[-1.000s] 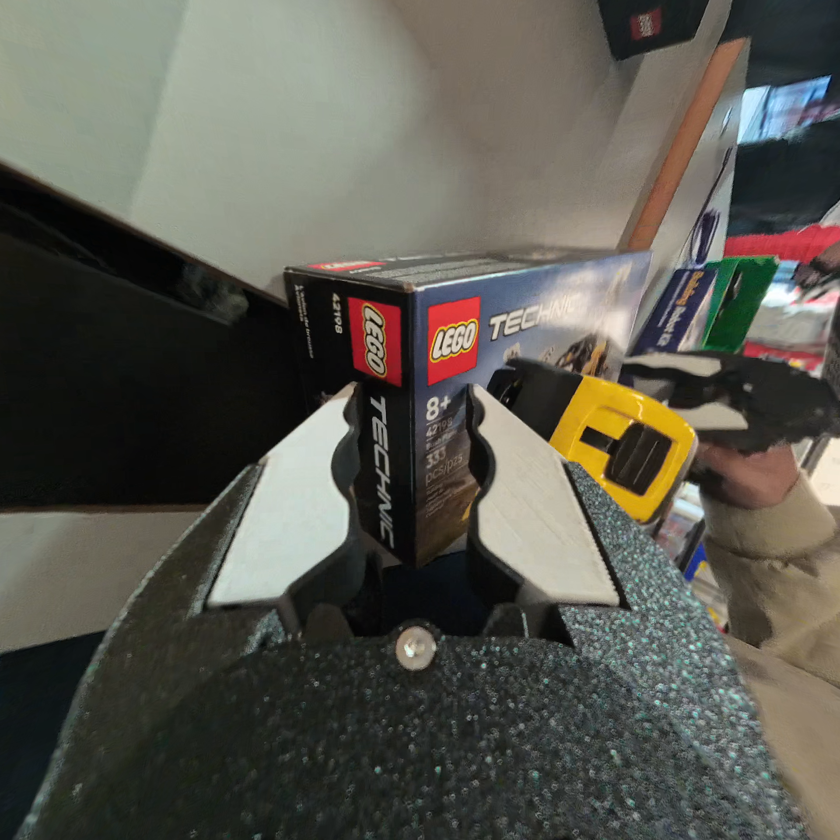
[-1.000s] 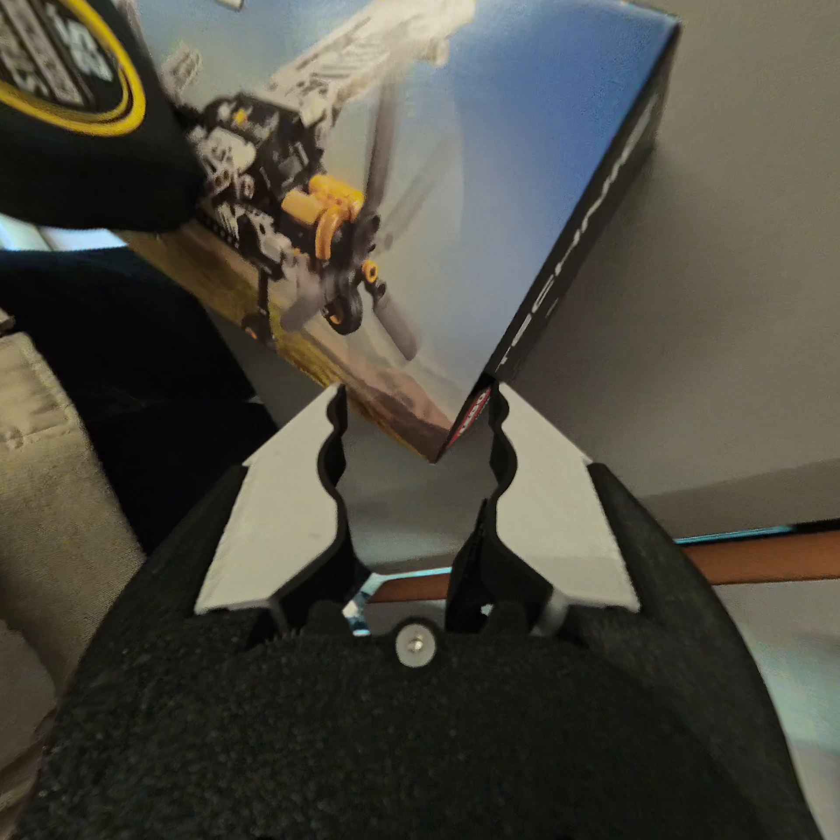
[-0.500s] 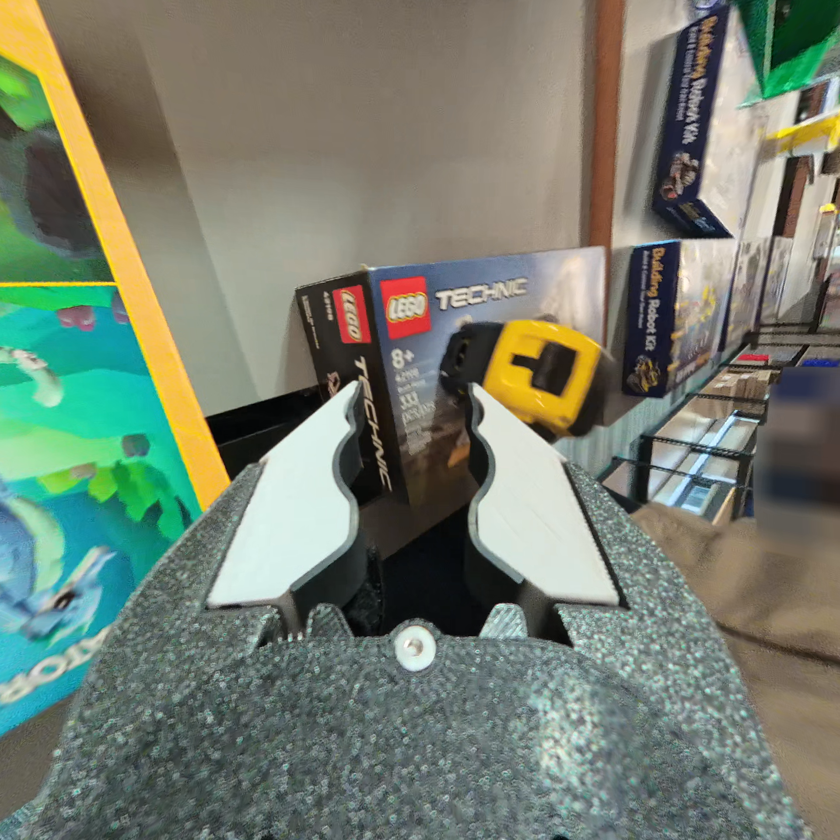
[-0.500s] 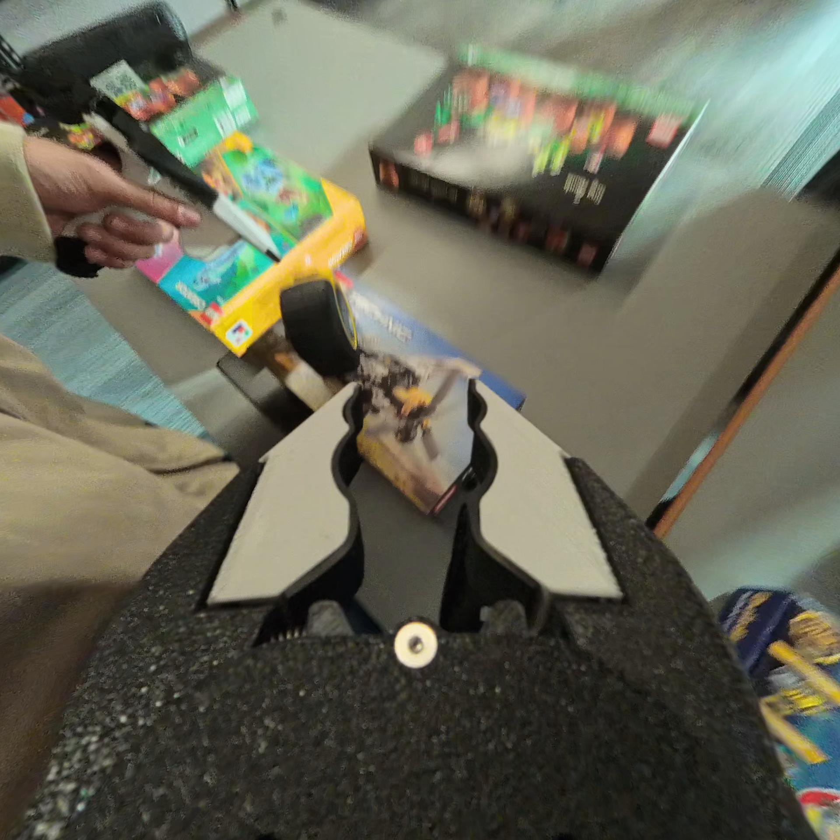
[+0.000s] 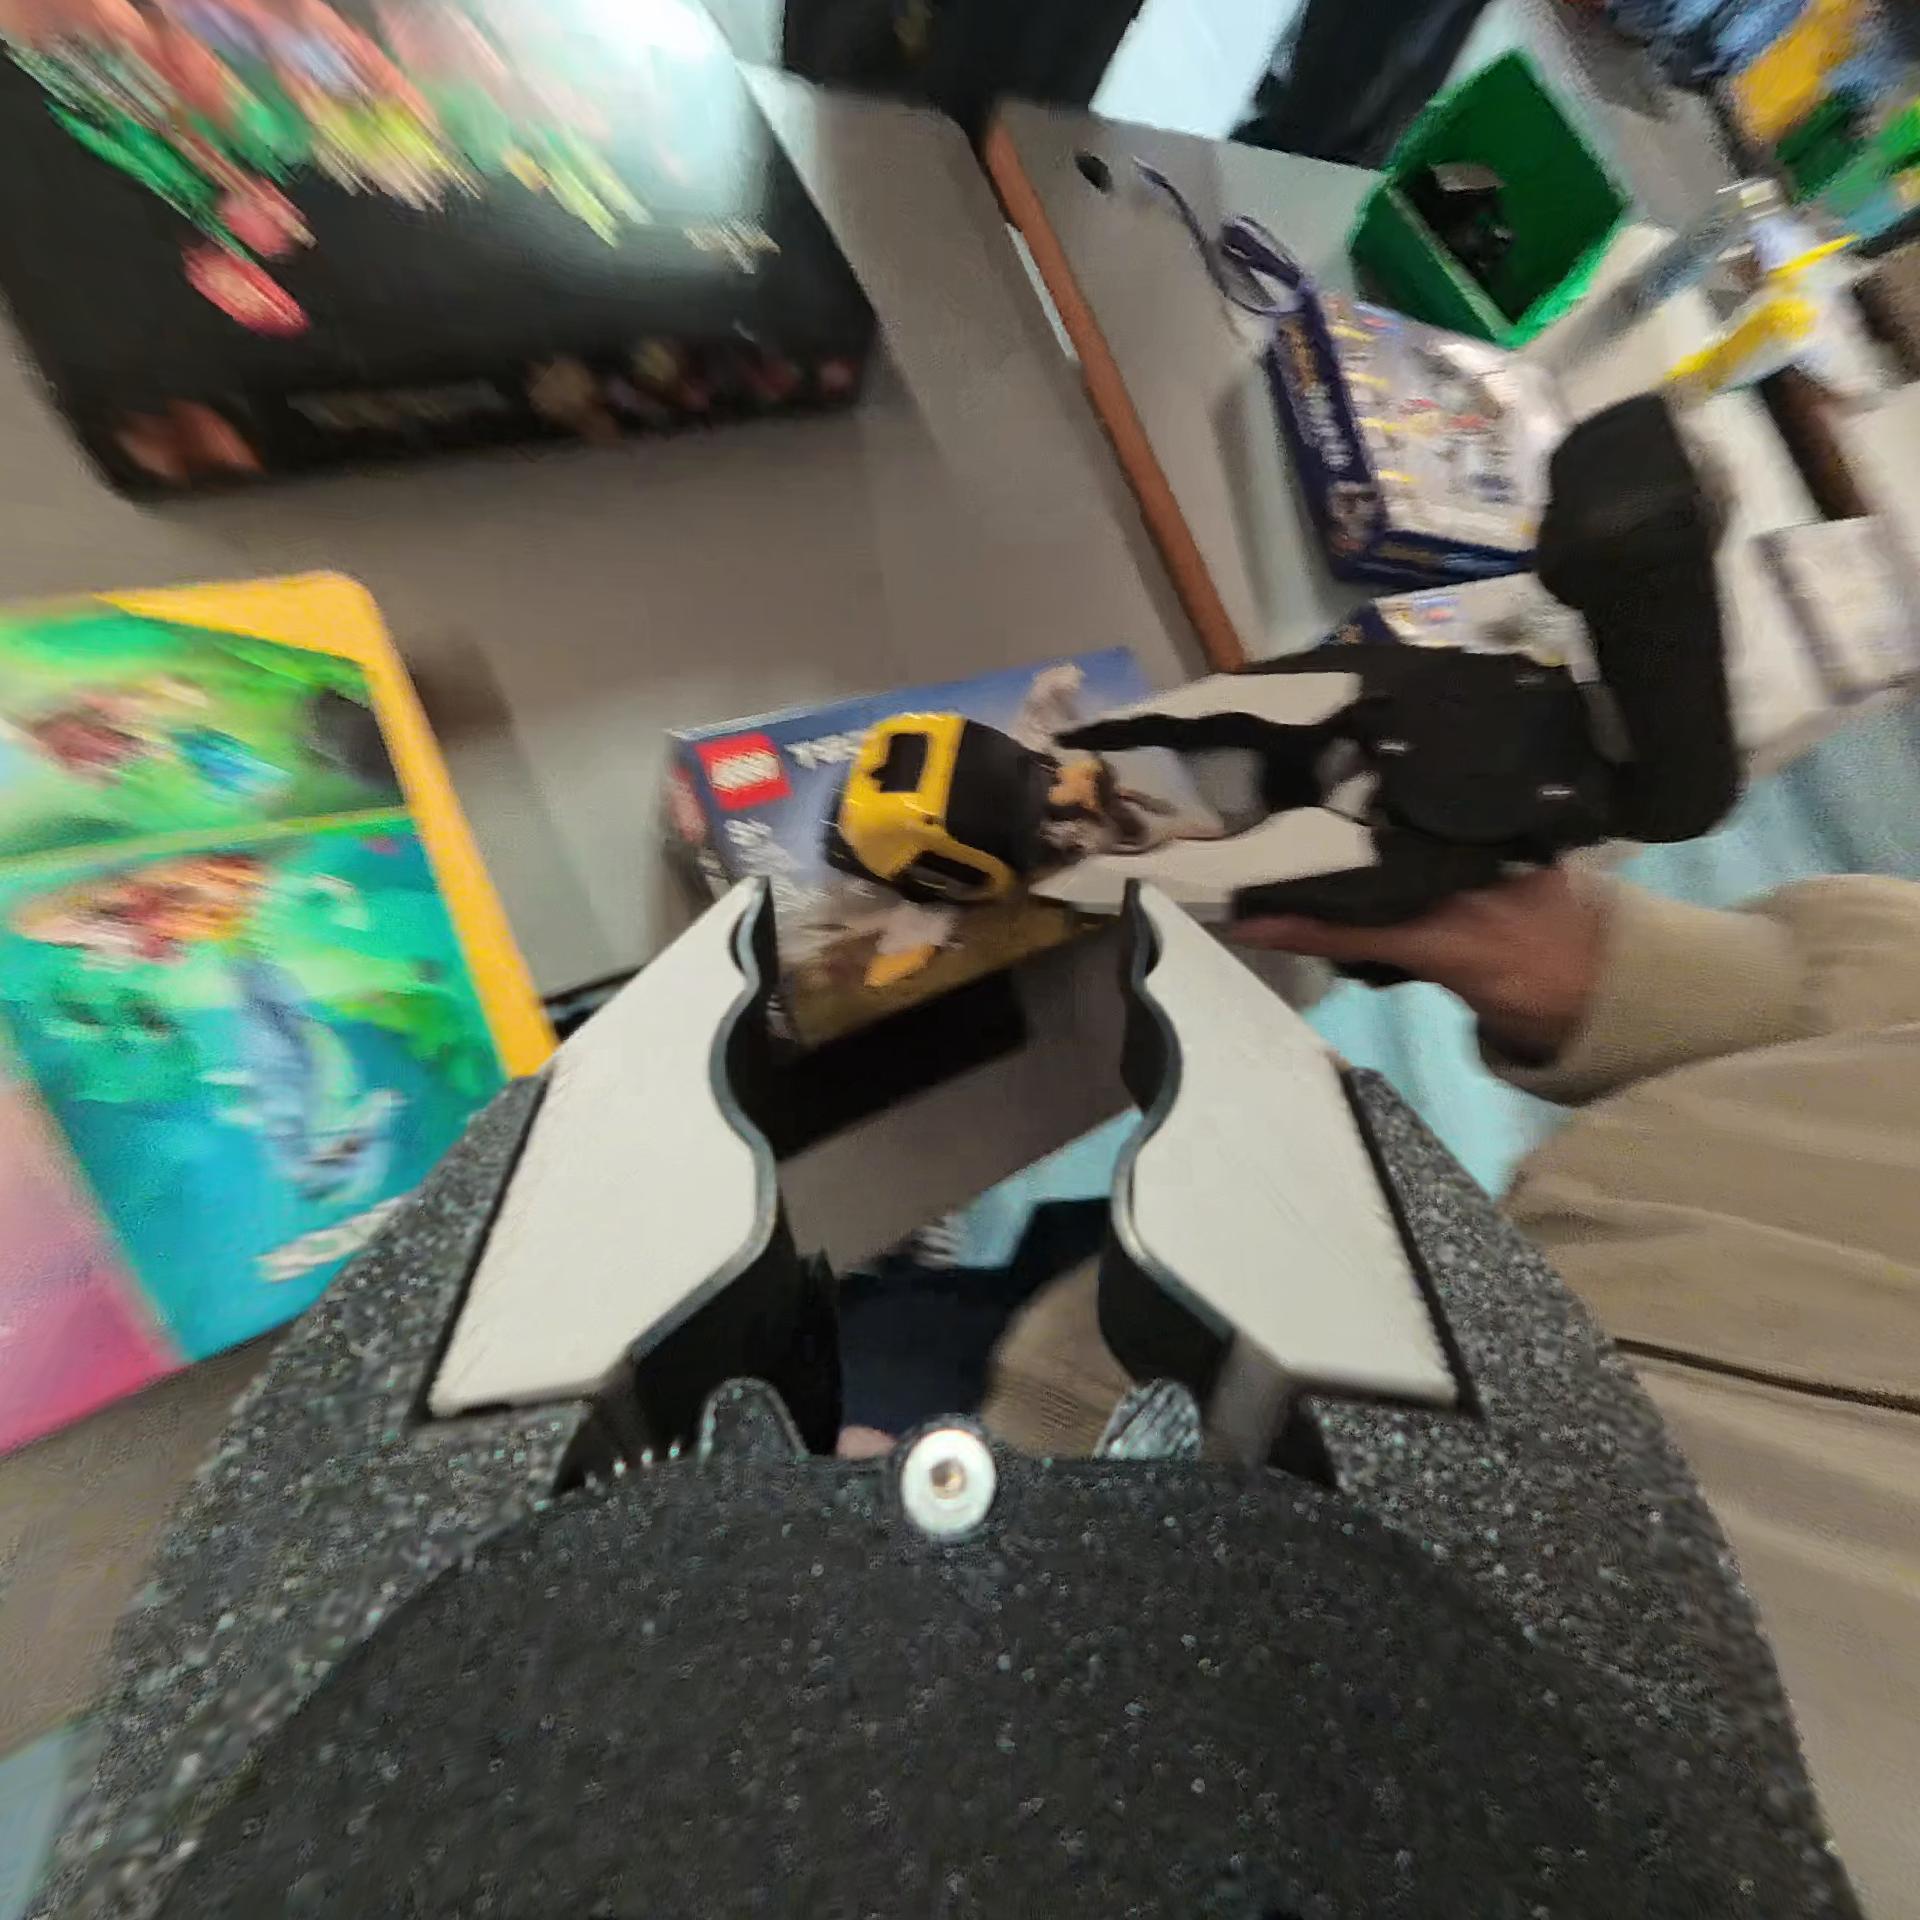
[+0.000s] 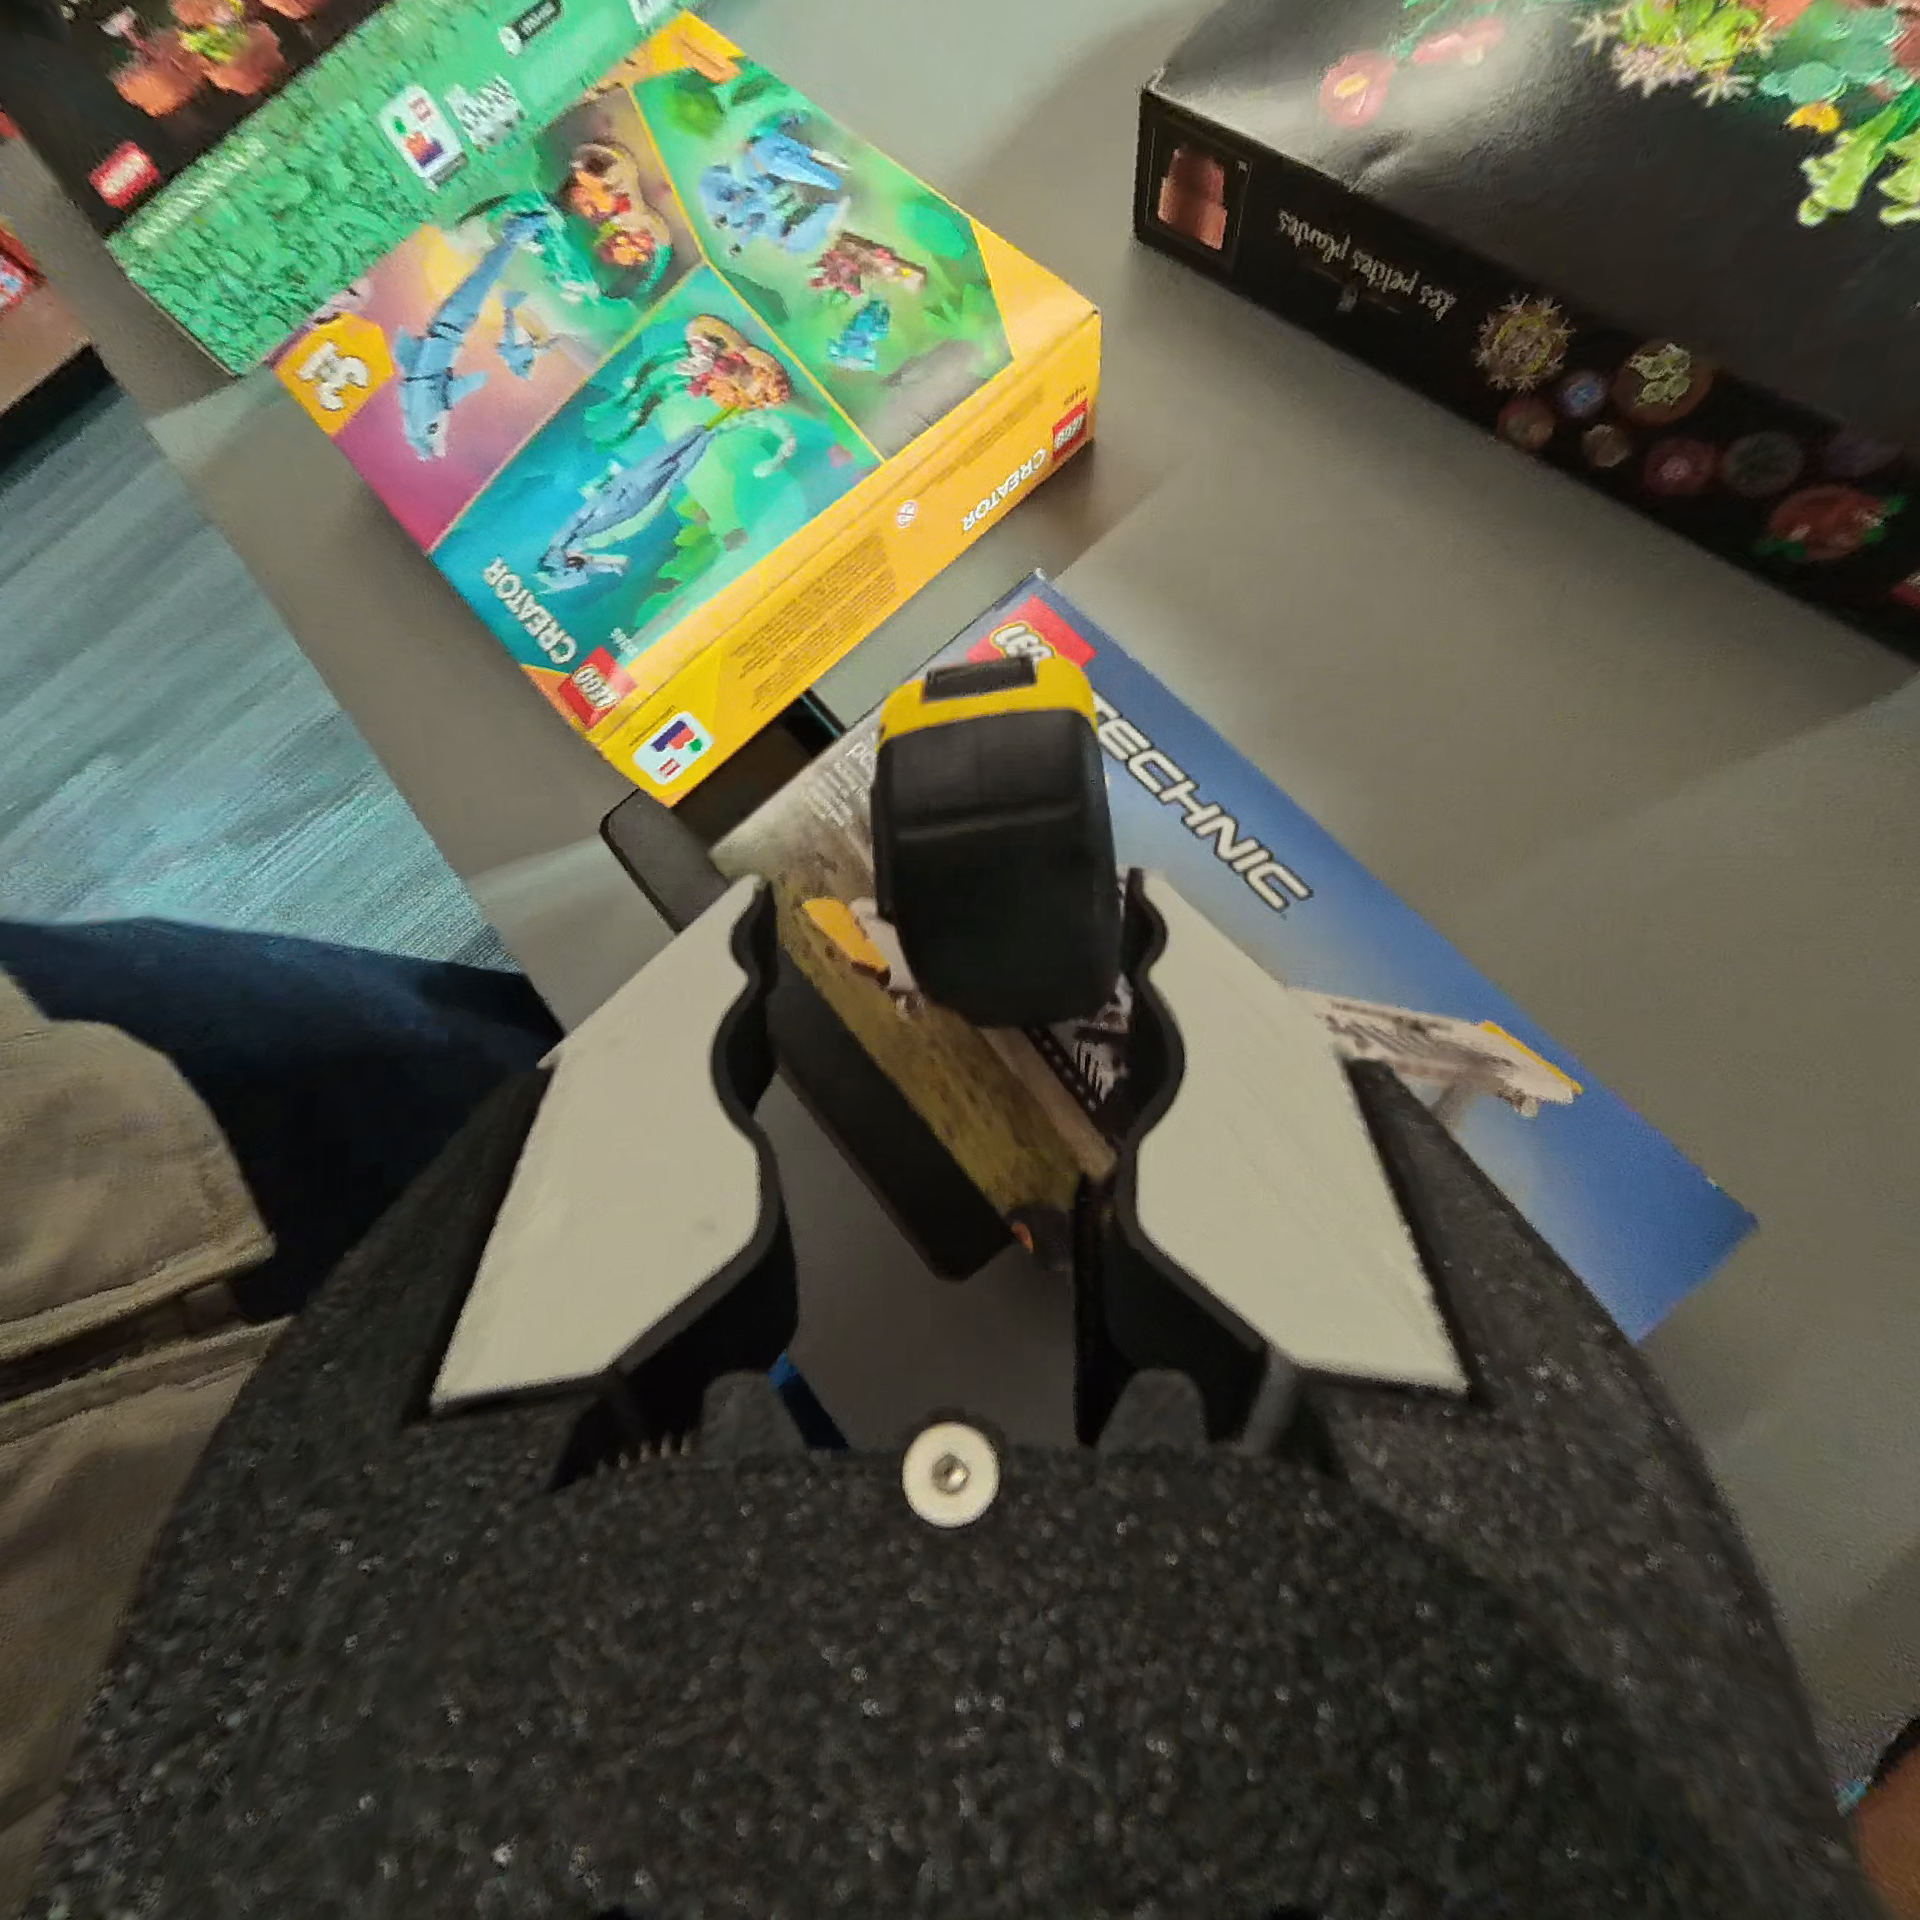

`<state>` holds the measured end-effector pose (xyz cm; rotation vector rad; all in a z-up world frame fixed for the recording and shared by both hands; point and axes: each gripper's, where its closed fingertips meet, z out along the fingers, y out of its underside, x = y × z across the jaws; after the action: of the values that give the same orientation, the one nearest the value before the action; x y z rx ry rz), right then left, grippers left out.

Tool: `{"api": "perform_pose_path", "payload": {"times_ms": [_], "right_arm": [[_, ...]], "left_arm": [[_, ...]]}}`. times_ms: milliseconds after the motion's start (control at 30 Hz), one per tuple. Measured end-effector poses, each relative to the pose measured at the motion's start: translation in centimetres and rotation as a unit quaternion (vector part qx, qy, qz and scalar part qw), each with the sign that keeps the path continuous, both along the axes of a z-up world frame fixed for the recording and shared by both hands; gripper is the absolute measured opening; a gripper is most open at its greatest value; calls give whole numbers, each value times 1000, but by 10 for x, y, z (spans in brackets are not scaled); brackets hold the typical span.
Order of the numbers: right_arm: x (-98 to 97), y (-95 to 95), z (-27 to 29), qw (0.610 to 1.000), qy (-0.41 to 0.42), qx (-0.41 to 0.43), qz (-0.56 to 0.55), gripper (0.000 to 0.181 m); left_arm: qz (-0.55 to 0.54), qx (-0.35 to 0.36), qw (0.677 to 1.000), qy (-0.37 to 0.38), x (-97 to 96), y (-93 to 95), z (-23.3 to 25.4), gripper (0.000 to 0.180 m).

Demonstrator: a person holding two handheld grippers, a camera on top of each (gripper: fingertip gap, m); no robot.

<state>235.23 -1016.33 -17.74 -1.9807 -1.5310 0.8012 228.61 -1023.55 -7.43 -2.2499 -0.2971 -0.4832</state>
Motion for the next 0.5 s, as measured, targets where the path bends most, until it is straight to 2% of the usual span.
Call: {"api": "perform_pose_path", "payload": {"times_ms": [100, 133, 167, 267, 400, 500], "right_arm": [[-24, 3, -8, 1000, -13, -17, 5, 62], [-27, 6, -17, 999, -44, -20, 4, 59], [-28, 5, -27, 997, -75, -27, 13, 64], [-24, 7, -49, 987, -157, -21, 15, 62], [-29, 9, -52, 986, -165, 5, 13, 63], [-29, 10, -50, 987, -158, -8, 25, 62]], "left_arm": [[-16, -19, 998, -51, -8, 14, -14, 55], [-25, -32, 998, -48, -15, 18, -20, 54], [-36, -52, 997, -47, -22, 20, -28, 54], [-74, -96, 987, -106, -27, 28, -48, 54], [-102, -156, 962, -201, -24, 43, -79, 53], [-123, -187, 943, -247, -21, 58, -100, 53]]}}
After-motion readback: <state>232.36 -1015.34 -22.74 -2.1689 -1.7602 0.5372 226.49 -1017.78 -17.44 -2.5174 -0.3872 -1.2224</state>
